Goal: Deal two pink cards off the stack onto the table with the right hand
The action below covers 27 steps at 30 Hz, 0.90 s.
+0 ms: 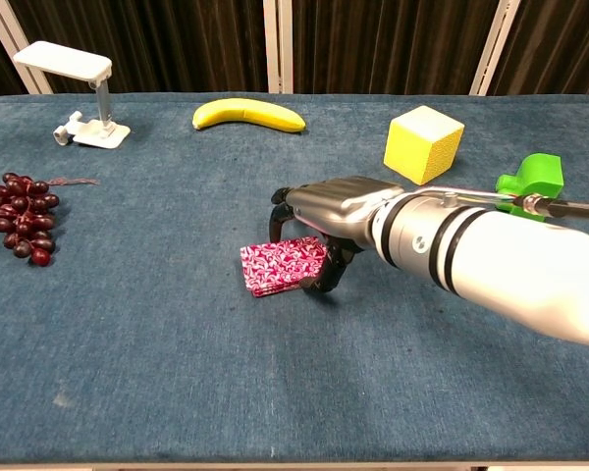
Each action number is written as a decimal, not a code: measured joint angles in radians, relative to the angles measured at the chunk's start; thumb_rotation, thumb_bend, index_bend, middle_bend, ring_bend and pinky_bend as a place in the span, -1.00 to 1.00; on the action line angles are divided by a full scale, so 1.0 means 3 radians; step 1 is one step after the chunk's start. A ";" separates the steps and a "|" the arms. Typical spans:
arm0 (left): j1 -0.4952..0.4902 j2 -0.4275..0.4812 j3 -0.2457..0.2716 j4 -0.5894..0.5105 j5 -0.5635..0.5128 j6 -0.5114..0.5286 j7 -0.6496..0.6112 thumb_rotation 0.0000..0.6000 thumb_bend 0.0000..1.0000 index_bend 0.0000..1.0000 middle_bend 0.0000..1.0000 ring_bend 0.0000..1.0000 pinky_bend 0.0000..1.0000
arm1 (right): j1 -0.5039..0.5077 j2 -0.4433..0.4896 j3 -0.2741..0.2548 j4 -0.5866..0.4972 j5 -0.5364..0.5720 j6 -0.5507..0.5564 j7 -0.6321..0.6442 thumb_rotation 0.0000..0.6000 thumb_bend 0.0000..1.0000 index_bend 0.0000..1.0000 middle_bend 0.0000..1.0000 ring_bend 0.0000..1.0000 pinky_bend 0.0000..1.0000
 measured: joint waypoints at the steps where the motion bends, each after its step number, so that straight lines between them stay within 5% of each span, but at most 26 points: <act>1: 0.0001 0.0001 0.0000 -0.0001 0.0000 0.0000 0.0000 1.00 -0.87 -0.58 -0.75 -0.97 -1.00 | -0.0006 0.0015 0.0004 -0.0019 -0.0012 0.0003 0.0015 1.00 0.09 -0.09 -0.88 -1.00 -1.00; 10: -0.0021 0.0004 -0.0010 -0.0003 0.0019 -0.0006 -0.0007 1.00 -0.87 -0.58 -0.76 -0.97 -1.00 | -0.0180 0.0434 -0.0021 -0.0394 -0.0228 0.0126 0.0207 1.00 0.09 -0.08 -0.88 -1.00 -1.00; 16: -0.0052 -0.0018 -0.0017 -0.0003 0.0048 -0.0022 -0.0006 1.00 -0.87 -0.58 -0.75 -0.97 -1.00 | -0.0495 0.0940 -0.0209 -0.0619 -0.0520 0.0260 0.0503 1.00 0.09 -0.08 -0.88 -1.00 -1.00; 27: -0.0075 -0.0038 -0.0012 -0.0063 0.0077 -0.0025 0.0060 1.00 -0.87 -0.58 -0.75 -0.97 -1.00 | -0.0921 0.1188 -0.0567 -0.0297 -0.1012 0.0159 0.1064 1.00 0.08 -0.22 -0.88 -1.00 -1.00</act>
